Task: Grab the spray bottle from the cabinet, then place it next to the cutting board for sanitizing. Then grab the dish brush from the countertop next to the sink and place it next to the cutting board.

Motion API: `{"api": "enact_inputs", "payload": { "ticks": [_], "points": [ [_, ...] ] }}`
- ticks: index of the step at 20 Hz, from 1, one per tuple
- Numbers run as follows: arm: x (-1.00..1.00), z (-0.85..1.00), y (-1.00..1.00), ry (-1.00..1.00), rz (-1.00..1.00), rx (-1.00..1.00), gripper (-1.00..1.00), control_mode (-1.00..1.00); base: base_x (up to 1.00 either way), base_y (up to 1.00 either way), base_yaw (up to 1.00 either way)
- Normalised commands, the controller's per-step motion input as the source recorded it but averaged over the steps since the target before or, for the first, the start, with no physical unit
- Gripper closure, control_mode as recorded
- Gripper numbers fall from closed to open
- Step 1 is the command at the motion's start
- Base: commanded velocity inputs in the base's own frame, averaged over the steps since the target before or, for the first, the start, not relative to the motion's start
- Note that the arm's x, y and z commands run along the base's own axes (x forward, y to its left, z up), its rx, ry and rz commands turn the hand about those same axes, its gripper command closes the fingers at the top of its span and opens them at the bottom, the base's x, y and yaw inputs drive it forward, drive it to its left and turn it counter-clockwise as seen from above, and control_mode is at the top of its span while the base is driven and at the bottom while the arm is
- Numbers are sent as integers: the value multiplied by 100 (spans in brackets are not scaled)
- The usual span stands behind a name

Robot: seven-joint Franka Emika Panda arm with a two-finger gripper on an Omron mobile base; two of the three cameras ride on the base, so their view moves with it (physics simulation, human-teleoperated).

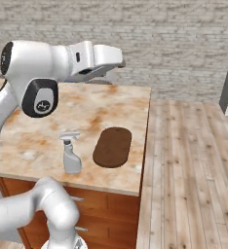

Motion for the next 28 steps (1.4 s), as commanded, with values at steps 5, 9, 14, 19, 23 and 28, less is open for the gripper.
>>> {"api": "enact_inputs", "payload": {
  "ticks": [5, 9, 14, 19, 23, 28],
  "points": [
    [-2, -31, 75, 18, 26, 31, -100, -100, 0, 0, 0],
    [0, -68, 34, -20, 30, 52, -100, -100, 0, 0, 0],
    [-1, -42, 47, -31, 12, 36, -100, -100, 0, 0, 0],
    [-5, -49, 57, -19, 0, 15, -100, -100, 0, 0, 0],
    [-6, 0, 44, 9, 0, -6, -100, -100, 0, 0, 0],
    [-14, -4, 51, 4, 0, -11, -100, -100, 0, 0, 0]
  ]
}}
